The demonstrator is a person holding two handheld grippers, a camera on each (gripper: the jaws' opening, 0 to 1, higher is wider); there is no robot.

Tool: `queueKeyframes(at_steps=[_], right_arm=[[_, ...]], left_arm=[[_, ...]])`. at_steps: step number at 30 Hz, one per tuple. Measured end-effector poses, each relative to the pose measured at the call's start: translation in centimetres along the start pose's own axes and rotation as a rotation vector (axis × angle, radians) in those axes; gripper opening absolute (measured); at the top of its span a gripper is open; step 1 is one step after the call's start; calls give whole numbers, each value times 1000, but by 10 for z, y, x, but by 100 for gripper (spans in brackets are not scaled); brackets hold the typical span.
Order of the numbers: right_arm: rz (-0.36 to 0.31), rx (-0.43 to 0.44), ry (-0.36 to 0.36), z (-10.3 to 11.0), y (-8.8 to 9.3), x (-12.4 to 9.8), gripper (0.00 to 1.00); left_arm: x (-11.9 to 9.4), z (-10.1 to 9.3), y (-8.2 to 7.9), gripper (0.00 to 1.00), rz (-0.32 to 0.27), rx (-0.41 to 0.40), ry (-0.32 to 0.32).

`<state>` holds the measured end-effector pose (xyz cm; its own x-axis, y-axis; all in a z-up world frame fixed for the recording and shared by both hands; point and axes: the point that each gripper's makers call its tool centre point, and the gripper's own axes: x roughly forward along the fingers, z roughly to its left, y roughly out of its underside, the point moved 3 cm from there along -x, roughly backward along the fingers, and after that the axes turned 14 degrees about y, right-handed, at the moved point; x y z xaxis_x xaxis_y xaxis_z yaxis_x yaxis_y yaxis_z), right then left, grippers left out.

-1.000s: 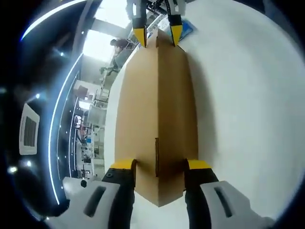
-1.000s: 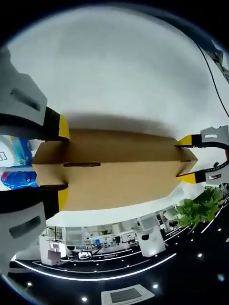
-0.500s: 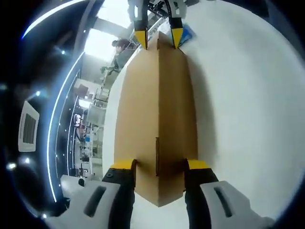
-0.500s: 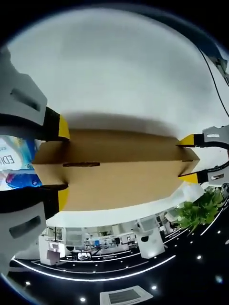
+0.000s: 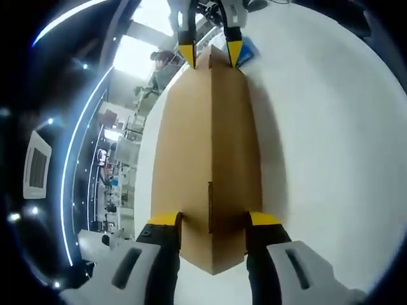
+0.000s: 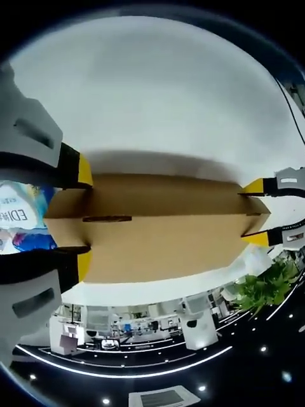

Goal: Operate the shoe box by opening the lid, removing the specified soft item, and placing it in the target area until the item is outside and the box remains undamaged.

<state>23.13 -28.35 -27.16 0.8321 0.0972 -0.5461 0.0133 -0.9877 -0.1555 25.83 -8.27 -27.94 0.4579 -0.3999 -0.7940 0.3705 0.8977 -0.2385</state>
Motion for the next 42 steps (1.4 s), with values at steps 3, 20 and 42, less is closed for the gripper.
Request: queueKeyframes(at_steps=[3, 20, 42], right_arm=[[-1, -1, -1, 1, 1, 0, 34], [-5, 3, -27, 1, 3, -5, 34], [-121, -8, -40, 3, 8, -4, 35]], left_arm=[[-1, -1, 0, 39, 5, -1, 5], [-8, -2, -8, 39, 72, 19, 98], [-129, 3, -58, 92, -322, -855, 96]])
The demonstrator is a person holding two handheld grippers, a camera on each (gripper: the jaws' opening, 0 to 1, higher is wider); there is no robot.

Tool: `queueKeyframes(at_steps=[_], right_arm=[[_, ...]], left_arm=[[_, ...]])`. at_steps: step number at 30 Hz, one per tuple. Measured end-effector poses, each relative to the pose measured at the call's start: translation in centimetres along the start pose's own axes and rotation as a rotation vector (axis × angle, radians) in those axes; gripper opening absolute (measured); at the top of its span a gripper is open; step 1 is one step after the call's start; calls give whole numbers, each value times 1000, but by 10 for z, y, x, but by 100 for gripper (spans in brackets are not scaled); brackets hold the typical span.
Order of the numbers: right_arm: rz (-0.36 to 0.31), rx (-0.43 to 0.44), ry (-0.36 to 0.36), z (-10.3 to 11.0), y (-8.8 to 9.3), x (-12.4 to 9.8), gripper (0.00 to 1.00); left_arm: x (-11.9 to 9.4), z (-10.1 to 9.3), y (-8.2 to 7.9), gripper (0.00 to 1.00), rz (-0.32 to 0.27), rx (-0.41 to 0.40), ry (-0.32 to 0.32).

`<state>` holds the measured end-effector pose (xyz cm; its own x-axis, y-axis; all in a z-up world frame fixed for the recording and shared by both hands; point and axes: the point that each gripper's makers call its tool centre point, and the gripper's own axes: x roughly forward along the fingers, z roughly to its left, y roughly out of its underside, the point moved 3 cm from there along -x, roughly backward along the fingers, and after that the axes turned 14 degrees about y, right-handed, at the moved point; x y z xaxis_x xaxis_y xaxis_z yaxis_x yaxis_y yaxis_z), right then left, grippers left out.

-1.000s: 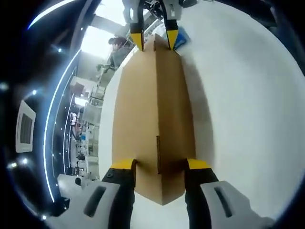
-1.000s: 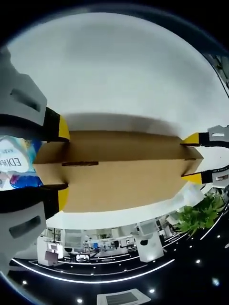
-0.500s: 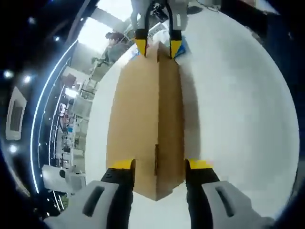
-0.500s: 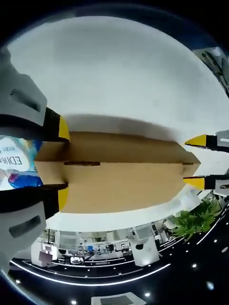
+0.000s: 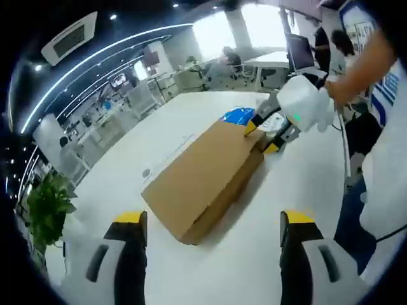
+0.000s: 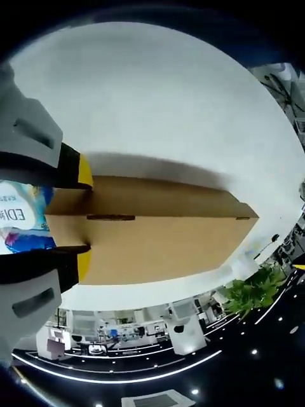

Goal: Operate the shoe box by opening the lid, removing the specified soft item, and placing it in the target area until the item is outside and the box remains undamaged.

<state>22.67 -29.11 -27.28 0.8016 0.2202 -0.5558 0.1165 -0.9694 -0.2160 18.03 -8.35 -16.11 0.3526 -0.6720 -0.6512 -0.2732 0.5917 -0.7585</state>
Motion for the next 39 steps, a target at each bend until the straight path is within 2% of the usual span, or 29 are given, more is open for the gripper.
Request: queueKeyframes(at_steps=[1, 3, 6, 8, 9, 12, 16, 18, 21, 23, 26, 28, 31, 37, 39], right_arm=[[-1, 0, 0, 0, 0, 0, 35], [-6, 3, 2, 1, 0, 0, 35], [-8, 7, 1, 2, 0, 0, 37], [-6, 6, -1, 2, 0, 0, 37], [-5, 7, -2, 2, 0, 0, 36], [-1, 8, -7, 0, -1, 0, 35], [7, 6, -5, -1, -1, -1, 35], [19, 12, -3, 1, -2, -1, 36], [32, 20, 3, 2, -3, -1, 37], [37, 27, 6, 2, -3, -1, 37], [42, 26, 12, 1, -3, 0, 36], [40, 21, 15, 1, -2, 0, 36], [41, 27, 16, 1, -2, 0, 36], [37, 51, 0, 2, -3, -2, 39], [26, 111, -45, 7, -6, -5, 42]], left_arm=[[-1, -1, -2, 94, -9, -9, 0], [-6, -7, -6, 99, -44, -90, 3], [-15, -19, -6, 99, -68, -195, 11], [-22, -25, -4, 99, -89, -225, 6], [-23, -26, -3, 99, -81, -222, 5], [-32, -31, 9, 99, -36, -184, -25], [-44, -42, 23, 99, -47, -315, -10], [-53, -49, 41, 99, -13, -324, -4], [-55, -55, 50, 99, -5, -379, 28], [-55, -55, 49, 99, -9, -388, 36], [-56, -52, 40, 99, -30, -386, 32], [-55, -50, 26, 99, -105, -416, 37], [-53, -49, 29, 99, -59, -375, 30], [-51, -48, 31, 99, -68, -389, 14], [-50, -49, 31, 99, -60, -384, 13]])
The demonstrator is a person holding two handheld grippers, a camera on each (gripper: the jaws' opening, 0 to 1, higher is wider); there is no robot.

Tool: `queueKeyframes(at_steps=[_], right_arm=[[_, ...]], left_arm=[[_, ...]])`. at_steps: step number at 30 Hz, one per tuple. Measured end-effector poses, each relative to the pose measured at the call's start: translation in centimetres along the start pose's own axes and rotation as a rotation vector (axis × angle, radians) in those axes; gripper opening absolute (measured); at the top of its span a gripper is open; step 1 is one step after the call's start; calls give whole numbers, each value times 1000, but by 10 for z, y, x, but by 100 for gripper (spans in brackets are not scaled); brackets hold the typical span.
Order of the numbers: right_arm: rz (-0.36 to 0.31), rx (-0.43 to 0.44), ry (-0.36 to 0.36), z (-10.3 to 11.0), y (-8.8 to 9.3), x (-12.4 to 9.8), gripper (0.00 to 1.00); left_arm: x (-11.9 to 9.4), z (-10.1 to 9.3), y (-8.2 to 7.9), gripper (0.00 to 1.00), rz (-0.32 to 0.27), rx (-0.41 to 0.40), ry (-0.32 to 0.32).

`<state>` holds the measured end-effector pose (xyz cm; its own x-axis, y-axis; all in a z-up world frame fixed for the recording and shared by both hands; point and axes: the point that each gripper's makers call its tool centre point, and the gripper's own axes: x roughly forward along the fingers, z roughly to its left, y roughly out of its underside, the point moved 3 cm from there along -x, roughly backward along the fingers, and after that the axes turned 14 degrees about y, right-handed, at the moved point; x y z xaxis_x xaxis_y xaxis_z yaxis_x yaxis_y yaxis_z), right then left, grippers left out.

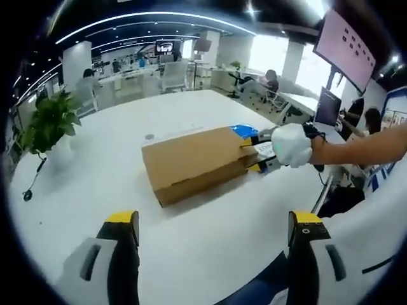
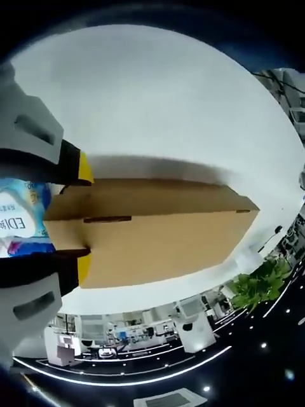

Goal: Operate the shoe box by opening the lid, removing the specified soft item, and placing it in the target area until the item is outside and the box remains undamaged.

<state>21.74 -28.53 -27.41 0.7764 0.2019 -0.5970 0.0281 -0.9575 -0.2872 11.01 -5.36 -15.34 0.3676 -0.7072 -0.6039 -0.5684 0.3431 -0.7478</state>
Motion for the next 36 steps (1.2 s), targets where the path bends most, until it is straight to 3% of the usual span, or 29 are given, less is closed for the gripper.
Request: queueKeyframes(at_steps=[3, 7, 10, 13, 20, 24, 30, 36], right_arm=[[11, 66, 0, -3, 0, -9, 55], [-11, 277, 36, -20, -4, -32, 76], [19, 318, 57, -32, 0, -55, 89], [-3, 331, 68, -43, -1, -79, 92], [-27, 585, 116, -70, 5, -132, 94], [3, 749, 92, -66, 22, -157, 94], [59, 716, 117, -59, 54, -176, 94], [122, 774, 117, -39, 75, -183, 94]], left_arm=[[2, -3, 1, 99, -2, -13, 1], [5, -7, -2, 99, -20, -32, -5], [7, -9, -3, 99, -22, -37, -8], [10, -10, -2, 99, -23, -40, -13], [14, -16, -2, 99, -15, -46, -12], [15, -16, -3, 99, -23, -49, -19], [16, -18, 4, 99, -11, -65, -21], [13, -17, 10, 99, -17, -94, -31]])
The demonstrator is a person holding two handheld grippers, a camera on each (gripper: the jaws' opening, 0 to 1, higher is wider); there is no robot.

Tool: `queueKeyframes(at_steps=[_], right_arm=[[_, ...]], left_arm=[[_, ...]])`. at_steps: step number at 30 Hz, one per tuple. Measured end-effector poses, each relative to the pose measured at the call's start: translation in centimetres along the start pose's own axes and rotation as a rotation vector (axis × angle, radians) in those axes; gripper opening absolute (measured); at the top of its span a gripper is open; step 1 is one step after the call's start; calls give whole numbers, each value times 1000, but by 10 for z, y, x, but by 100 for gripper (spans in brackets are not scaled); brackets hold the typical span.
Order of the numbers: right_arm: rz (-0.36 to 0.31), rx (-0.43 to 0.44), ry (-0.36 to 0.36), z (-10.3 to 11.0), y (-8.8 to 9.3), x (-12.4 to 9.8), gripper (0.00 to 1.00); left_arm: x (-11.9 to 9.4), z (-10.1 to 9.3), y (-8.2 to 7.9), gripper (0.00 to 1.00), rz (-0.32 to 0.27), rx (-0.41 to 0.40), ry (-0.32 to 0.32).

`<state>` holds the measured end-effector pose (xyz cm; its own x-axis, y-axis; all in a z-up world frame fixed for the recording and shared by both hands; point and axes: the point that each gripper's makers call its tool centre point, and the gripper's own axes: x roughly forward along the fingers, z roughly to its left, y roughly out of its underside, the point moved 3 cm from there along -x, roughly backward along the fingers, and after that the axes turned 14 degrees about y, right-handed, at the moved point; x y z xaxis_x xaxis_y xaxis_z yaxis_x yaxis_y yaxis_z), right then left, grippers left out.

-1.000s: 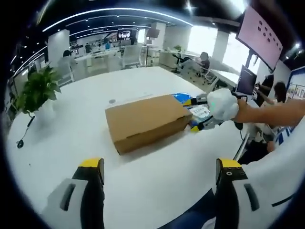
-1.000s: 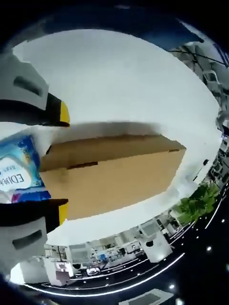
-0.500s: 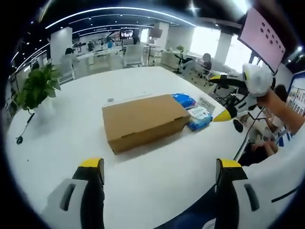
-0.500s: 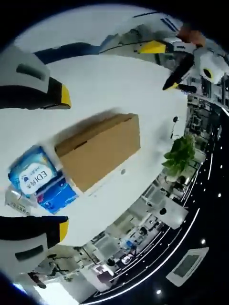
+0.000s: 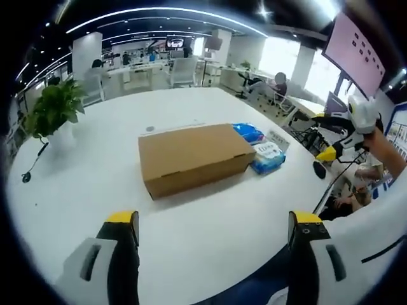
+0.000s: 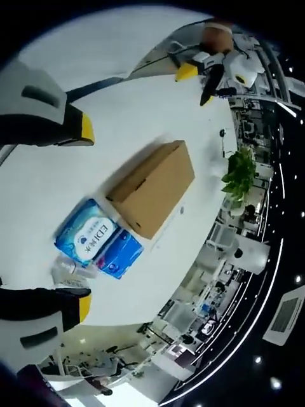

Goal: Operate the shoe box by opening the lid, removing the specified soft item, and placing it in the target area until the item is outside and the box remains undamaged.

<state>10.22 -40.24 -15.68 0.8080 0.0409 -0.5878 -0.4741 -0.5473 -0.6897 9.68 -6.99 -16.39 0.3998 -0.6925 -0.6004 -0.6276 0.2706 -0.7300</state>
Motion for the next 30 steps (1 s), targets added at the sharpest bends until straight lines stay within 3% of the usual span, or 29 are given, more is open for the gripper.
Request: queueKeyframes(at_steps=[5, 11, 17, 30], right_arm=[[22, 69, 3, 5, 11, -1, 93], [47, 88, 3, 10, 20, 1, 92], [68, 135, -22, 18, 21, 5, 89], [56, 127, -40, 24, 14, 13, 91]], left_arm=[[-1, 2, 8, 99, 14, -10, -11], [1, 3, 9, 99, 19, -8, -10], [0, 5, 11, 99, 21, -16, -9], [-3, 7, 20, 99, 40, -36, -19]])
